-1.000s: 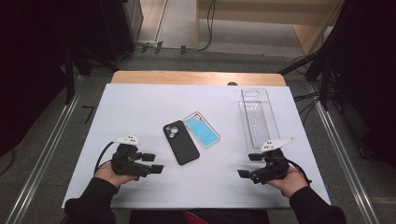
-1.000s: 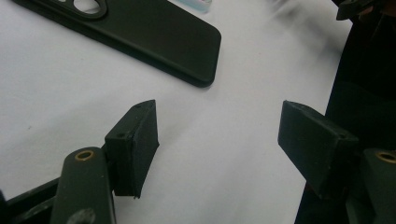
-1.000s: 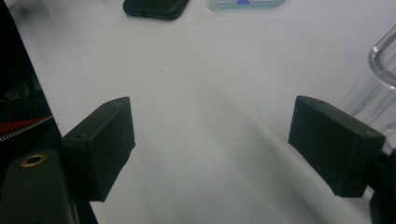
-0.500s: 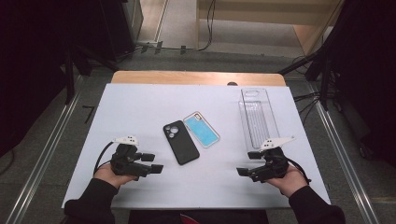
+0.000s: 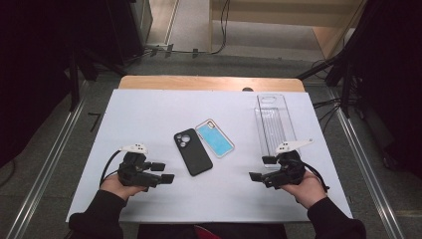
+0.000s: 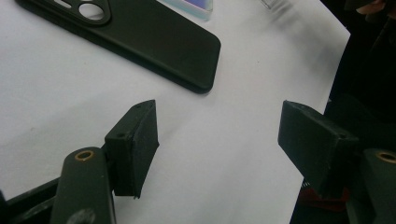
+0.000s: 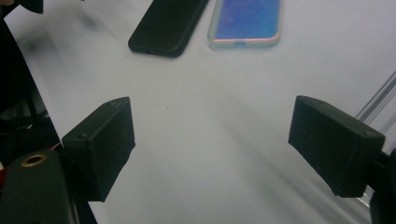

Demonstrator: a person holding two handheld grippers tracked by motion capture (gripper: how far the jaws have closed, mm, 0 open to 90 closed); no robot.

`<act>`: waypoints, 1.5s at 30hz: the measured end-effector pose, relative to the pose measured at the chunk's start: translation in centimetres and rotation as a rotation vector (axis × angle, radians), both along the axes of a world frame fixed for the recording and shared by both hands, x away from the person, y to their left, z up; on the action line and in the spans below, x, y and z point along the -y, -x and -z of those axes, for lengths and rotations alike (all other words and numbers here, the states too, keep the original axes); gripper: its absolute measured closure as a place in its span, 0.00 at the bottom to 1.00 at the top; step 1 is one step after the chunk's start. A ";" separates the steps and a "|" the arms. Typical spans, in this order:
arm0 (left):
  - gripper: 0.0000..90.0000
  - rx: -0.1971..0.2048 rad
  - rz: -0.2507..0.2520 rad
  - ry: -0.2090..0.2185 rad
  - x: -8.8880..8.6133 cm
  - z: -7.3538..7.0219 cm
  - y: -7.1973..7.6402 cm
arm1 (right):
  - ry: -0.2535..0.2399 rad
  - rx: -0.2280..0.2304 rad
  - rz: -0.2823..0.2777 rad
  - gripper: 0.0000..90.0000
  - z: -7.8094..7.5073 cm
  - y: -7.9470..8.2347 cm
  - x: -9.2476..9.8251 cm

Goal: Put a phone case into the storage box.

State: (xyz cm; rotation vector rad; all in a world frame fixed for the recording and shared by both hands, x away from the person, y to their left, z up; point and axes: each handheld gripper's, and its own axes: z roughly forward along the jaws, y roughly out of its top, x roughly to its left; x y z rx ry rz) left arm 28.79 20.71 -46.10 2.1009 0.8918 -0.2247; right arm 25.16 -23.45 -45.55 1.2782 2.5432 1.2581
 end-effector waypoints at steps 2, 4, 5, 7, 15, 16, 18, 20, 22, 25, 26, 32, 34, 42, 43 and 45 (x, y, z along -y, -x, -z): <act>0.32 -0.003 0.001 0.001 0.0 0.0 0.0 | -0.003 0.001 0.004 0.14 -0.3 -0.1 -0.2; 0.32 -0.003 0.000 -0.002 0.0 0.0 0.0 | -0.004 0.003 0.010 0.14 -0.5 -0.3 -0.5; 0.32 -0.003 0.000 -0.002 0.0 0.0 0.0 | -0.001 0.006 0.013 0.14 -0.6 -0.4 -0.6; 0.32 -0.009 -0.001 -0.001 0.1 -0.1 -0.1 | 0.000 0.003 0.018 0.14 -0.7 -0.7 -0.9; 0.32 -0.010 -0.006 0.006 0.2 -0.2 -0.4 | 0.008 0.001 0.047 0.14 -1.3 -1.8 -2.2; 0.32 -0.009 -0.005 0.005 0.2 -0.2 -0.4 | 0.010 0.003 0.049 0.14 -1.4 -2.0 -2.3; 0.32 -0.007 -0.005 0.000 0.2 -0.2 -0.4 | 0.023 0.004 0.066 0.14 -1.5 -2.4 -2.6; 0.32 -0.006 -0.005 0.002 0.3 -0.2 -0.4 | 0.032 0.005 0.082 0.14 -1.6 -2.7 -2.7; 0.32 -0.005 -0.005 0.002 0.3 -0.2 -0.4 | 0.034 0.007 0.091 0.14 -1.6 -2.9 -2.8; 0.32 -0.005 -0.005 0.005 0.3 -0.2 -0.6 | 0.033 0.011 0.109 0.14 -1.9 -3.6 -3.1; 0.32 -0.004 -0.004 0.008 0.3 -0.2 -0.6 | 0.037 0.012 0.108 0.14 -2.0 -3.8 -3.2; 0.32 -0.005 -0.005 0.008 0.3 -0.2 -0.7 | 0.046 0.027 0.105 0.14 -2.3 -4.8 -4.0; 0.32 -0.005 -0.004 0.008 0.3 -0.2 -0.7 | 0.052 0.032 0.101 0.14 -2.4 -5.1 -4.2; 0.32 -0.008 -0.016 0.006 -0.1 -0.1 -0.3 | 0.053 0.033 0.097 0.14 -2.5 -6.1 -4.7; 0.32 -0.007 -0.020 0.006 -0.1 -0.2 -0.3 | 0.053 0.036 0.095 0.14 -2.5 -6.3 -4.9; 0.32 -0.003 -0.018 0.006 -0.1 -0.3 -0.3 | 0.057 0.041 0.089 0.14 -2.6 -6.9 -5.3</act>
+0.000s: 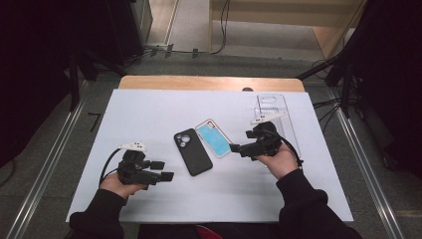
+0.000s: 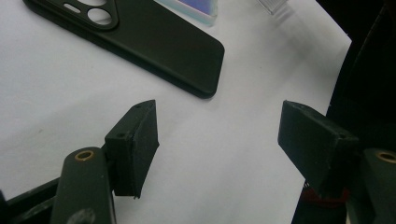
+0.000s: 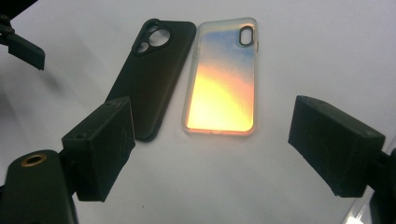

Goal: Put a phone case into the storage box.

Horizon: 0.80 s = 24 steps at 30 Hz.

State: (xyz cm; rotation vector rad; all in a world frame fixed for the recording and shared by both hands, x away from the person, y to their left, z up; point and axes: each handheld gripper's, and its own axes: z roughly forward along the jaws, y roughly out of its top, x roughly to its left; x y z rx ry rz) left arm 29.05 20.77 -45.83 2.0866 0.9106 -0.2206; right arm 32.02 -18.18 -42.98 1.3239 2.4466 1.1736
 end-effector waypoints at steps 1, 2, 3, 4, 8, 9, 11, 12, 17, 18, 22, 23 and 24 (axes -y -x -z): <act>0.32 0.002 0.005 -0.002 0.0 0.0 0.0 | 0.000 0.000 0.000 0.14 0.0 0.0 0.0; 0.32 0.005 0.008 -0.003 0.1 0.0 0.1 | 0.000 0.001 0.000 0.14 0.0 -0.2 -0.2; 0.32 0.001 0.009 -0.002 0.2 0.0 0.2 | 0.010 -0.005 -0.001 0.14 0.1 -0.6 -0.6; 0.32 0.005 0.015 -0.004 0.2 0.1 0.2 | 0.014 -0.003 -0.006 0.14 0.1 -0.7 -0.7; 0.32 0.002 0.021 -0.006 0.0 0.2 0.3 | 0.027 0.004 -0.016 0.14 0.1 -1.3 -1.5; 0.32 0.002 0.021 -0.006 0.0 0.2 0.3 | 0.023 0.006 -0.014 0.14 0.0 -1.5 -1.6; 0.32 0.000 0.018 -0.003 -0.1 0.3 0.3 | 0.024 0.006 -0.014 0.14 0.0 -1.8 -1.8; 0.32 0.000 0.017 0.000 -0.1 0.3 0.3 | 0.029 0.006 -0.011 0.14 0.1 -2.3 -2.1; 0.32 0.005 0.015 -0.001 -0.3 0.2 0.6 | 0.042 0.011 -0.022 0.14 0.3 -3.3 -3.1; 0.32 0.005 0.015 -0.001 -0.3 0.2 0.6 | 0.054 0.007 -0.019 0.14 0.4 -3.5 -3.3; 0.32 0.008 0.008 -0.004 -0.4 0.2 0.8 | 0.060 0.001 -0.019 0.14 0.9 -4.2 -3.8; 0.32 0.008 0.006 0.001 -0.4 0.2 0.8 | 0.059 -0.002 -0.019 0.14 1.1 -4.4 -3.9; 0.32 0.008 0.006 0.001 -0.4 0.2 0.8 | 0.064 -0.003 -0.015 0.14 1.1 -4.6 -4.0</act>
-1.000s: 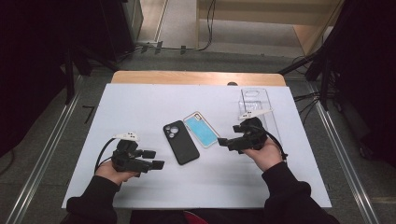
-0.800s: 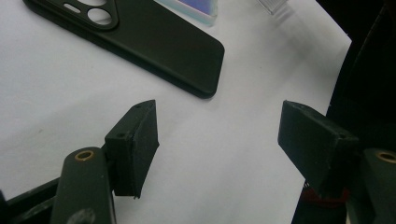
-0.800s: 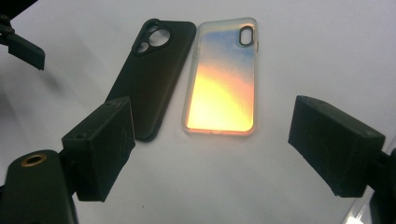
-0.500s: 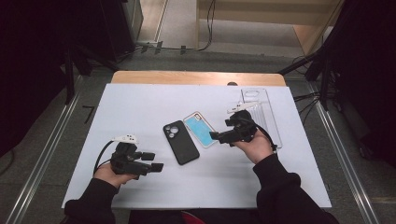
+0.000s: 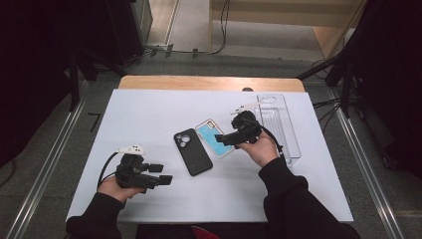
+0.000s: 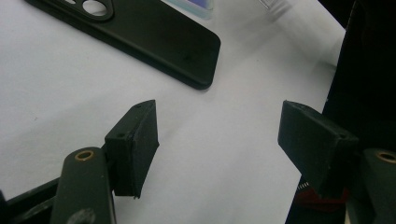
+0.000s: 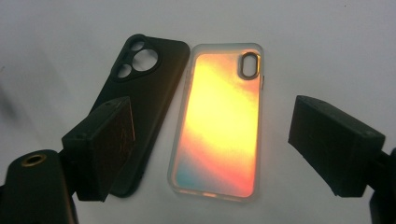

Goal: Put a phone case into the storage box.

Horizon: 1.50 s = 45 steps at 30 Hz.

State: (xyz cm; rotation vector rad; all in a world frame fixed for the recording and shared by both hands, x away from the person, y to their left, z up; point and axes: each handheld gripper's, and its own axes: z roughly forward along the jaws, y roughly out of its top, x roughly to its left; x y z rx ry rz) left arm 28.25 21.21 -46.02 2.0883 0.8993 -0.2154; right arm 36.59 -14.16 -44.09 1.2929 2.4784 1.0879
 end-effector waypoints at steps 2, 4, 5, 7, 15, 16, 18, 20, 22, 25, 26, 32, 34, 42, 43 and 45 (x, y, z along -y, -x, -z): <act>0.32 0.000 -0.001 0.000 0.0 0.0 0.0 | 0.007 0.008 -0.004 0.14 0.1 -0.2 -0.1; 0.32 0.000 0.001 -0.004 0.0 0.0 -0.1 | 0.007 0.002 -0.004 0.14 0.3 -0.7 -0.6; 0.32 -0.001 -0.001 -0.004 0.0 0.0 -0.1 | 0.012 0.001 -0.006 0.14 0.4 -1.0 -0.7; 0.32 -0.003 0.000 -0.003 0.0 0.1 -0.1 | 0.004 -0.005 -0.008 0.14 0.5 -1.4 -1.0; 0.32 -0.003 0.005 -0.002 0.0 0.1 -0.2 | 0.004 -0.008 -0.003 0.14 0.6 -2.3 -1.8; 0.32 -0.003 0.002 0.000 0.0 0.2 -0.2 | 0.009 -0.013 -0.002 0.14 0.7 -2.4 -1.9; 0.32 -0.005 0.004 0.000 0.1 0.2 -0.3 | 0.008 -0.015 0.004 0.14 0.8 -2.5 -2.0; 0.32 -0.007 0.001 0.000 0.1 0.2 -0.3 | 0.007 -0.021 0.006 0.14 1.0 -2.7 -2.2; 0.32 -0.008 -0.001 0.002 0.1 0.2 -0.3 | 0.014 -0.020 0.000 0.14 1.2 -2.8 -2.5; 0.32 -0.007 0.002 -0.003 0.1 0.3 -0.4 | 0.013 -0.013 0.002 0.14 1.3 -3.0 -2.8; 0.32 -0.007 0.002 -0.003 0.1 0.3 -0.4 | 0.014 -0.008 0.002 0.14 1.4 -3.1 -2.9; 0.32 -0.007 -0.001 -0.002 0.2 0.3 -0.4 | 0.019 -0.035 0.001 0.09 2.2 -3.3 -3.1; 0.32 -0.005 0.002 -0.001 0.2 0.3 -0.4 | 0.010 -0.053 0.003 0.08 2.4 -3.5 -2.9; 0.32 -0.005 0.003 -0.005 0.2 0.3 -0.3 | 0.024 -0.026 0.023 0.01 2.9 -3.5 -2.8; 0.32 -0.003 0.000 -0.004 0.2 0.2 -0.3 | 0.021 -0.025 0.028 0.01 3.0 -3.4 -2.8; 0.32 -0.003 0.000 -0.004 0.2 0.2 -0.3 | 0.011 -0.025 0.033 0.01 3.0 -3.4 -2.8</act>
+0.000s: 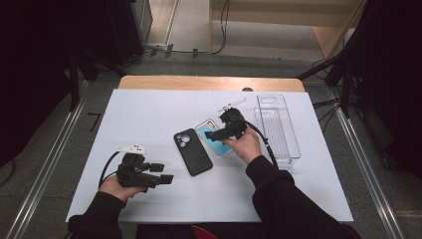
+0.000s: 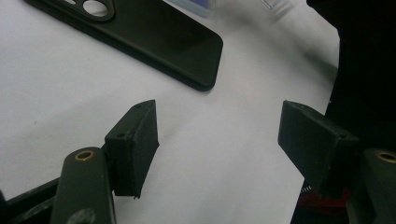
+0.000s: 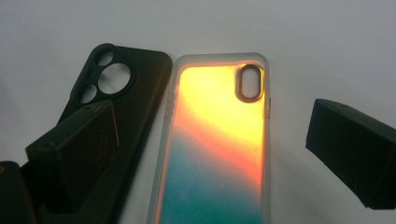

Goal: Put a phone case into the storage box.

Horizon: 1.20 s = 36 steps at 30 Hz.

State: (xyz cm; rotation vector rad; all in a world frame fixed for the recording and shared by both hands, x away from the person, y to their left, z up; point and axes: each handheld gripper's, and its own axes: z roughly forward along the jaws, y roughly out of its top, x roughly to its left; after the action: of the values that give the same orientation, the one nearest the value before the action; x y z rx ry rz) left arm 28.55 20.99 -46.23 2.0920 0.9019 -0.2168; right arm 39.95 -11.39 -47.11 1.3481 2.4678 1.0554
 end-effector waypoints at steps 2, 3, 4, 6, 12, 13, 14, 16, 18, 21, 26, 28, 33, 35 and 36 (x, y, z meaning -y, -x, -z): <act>0.32 0.001 -0.001 -0.002 0.0 0.0 0.0 | 0.009 0.009 0.009 0.01 0.1 0.1 -0.1; 0.32 0.001 0.000 -0.002 0.0 0.0 0.0 | 0.014 0.013 0.011 0.01 0.2 0.1 -0.1; 0.32 0.001 -0.001 -0.001 0.0 0.0 0.0 | 0.017 0.008 0.009 0.01 0.3 0.1 -0.1; 0.32 0.001 0.000 -0.003 0.0 0.0 0.0 | 0.017 0.006 0.009 0.01 0.6 0.1 -0.1; 0.32 0.002 -0.002 -0.002 0.0 0.0 0.0 | 0.033 -0.006 0.008 0.01 1.5 0.1 -0.4; 0.32 0.002 -0.002 -0.002 0.0 0.0 0.0 | 0.041 -0.008 0.008 0.01 1.7 0.2 -0.4; 0.32 0.003 -0.002 -0.002 0.0 0.0 0.0 | 0.044 -0.008 0.003 0.01 1.9 0.2 -0.5; 0.32 0.005 -0.001 0.002 0.0 -0.1 0.0 | 0.054 -0.002 0.003 0.01 2.3 0.2 -0.6; 0.32 0.005 -0.002 0.000 -0.1 -0.1 0.0 | 0.062 -0.005 0.003 0.01 2.5 0.3 -0.7; 0.32 0.005 -0.003 0.002 -0.1 0.0 0.0 | 0.076 0.002 -0.007 0.01 2.9 0.4 -1.0; 0.32 0.007 0.001 -0.001 0.0 -0.1 0.0 | 0.113 0.017 -0.014 0.01 3.8 0.5 -1.4; 0.32 0.006 -0.002 -0.001 0.0 0.0 0.0 | 0.127 0.026 -0.014 0.01 3.9 0.6 -1.5; 0.32 0.007 -0.005 -0.004 0.0 0.0 0.0 | 0.160 0.078 0.003 0.04 4.3 1.3 -1.8; 0.32 0.006 -0.006 -0.001 0.0 -0.1 0.0 | 0.158 0.092 0.001 0.05 4.3 1.4 -1.8; 0.32 0.006 -0.005 -0.004 0.0 -0.1 0.0 | 0.154 0.094 0.007 0.07 4.3 1.5 -1.7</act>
State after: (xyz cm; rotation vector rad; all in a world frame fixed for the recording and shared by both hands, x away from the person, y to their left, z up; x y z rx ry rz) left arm 28.53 20.96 -46.16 2.0930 0.9042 -0.2064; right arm 38.47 -9.69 -51.46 1.2325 2.4185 0.8855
